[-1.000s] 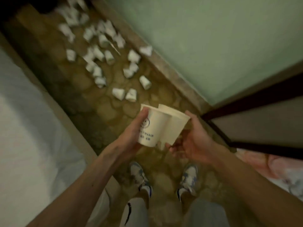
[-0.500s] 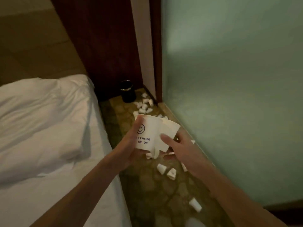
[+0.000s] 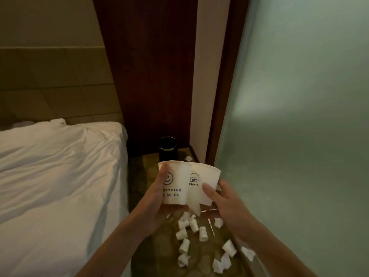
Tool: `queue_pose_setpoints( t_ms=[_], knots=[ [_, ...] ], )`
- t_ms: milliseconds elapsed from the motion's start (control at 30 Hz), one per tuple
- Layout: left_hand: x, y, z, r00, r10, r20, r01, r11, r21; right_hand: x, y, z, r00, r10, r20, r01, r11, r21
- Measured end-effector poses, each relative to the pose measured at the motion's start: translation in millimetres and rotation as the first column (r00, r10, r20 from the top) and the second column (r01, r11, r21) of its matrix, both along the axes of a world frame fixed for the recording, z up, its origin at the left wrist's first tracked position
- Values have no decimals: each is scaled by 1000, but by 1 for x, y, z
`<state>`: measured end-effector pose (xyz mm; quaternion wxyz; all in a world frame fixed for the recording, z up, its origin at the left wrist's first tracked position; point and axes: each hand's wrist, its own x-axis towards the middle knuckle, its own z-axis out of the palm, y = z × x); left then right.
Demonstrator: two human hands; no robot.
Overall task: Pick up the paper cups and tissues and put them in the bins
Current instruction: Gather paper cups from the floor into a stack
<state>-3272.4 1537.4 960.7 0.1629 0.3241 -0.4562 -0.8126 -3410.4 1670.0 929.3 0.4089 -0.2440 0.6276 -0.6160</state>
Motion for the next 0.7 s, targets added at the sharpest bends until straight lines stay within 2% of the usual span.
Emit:
queue_pose_setpoints(
  t_ms=[133,267,433,533,700],
  knots=[
    [-34,-66,6,996,88,-19,-87,996,35,-37,-77,11,1000,26,1,-26,1000,-10],
    [-58,-139,4,993,120,-19,-120,993,-5,-67,-155,9,997,70,15,-70,998,0],
    [-87,-255,-10,1000,24,-11,-25,996,-88,-97,-261,-11,998,41,40,-41,999,-3],
    [-109,-327,-16,1000,3,30,1,991,-137,-112,-325,-13,998,-10,62,9,1000,22],
    [-153,-427,-8,989,-118,92,135,968,-211,-138,-409,-7,989,-121,85,121,993,14]
  ],
)
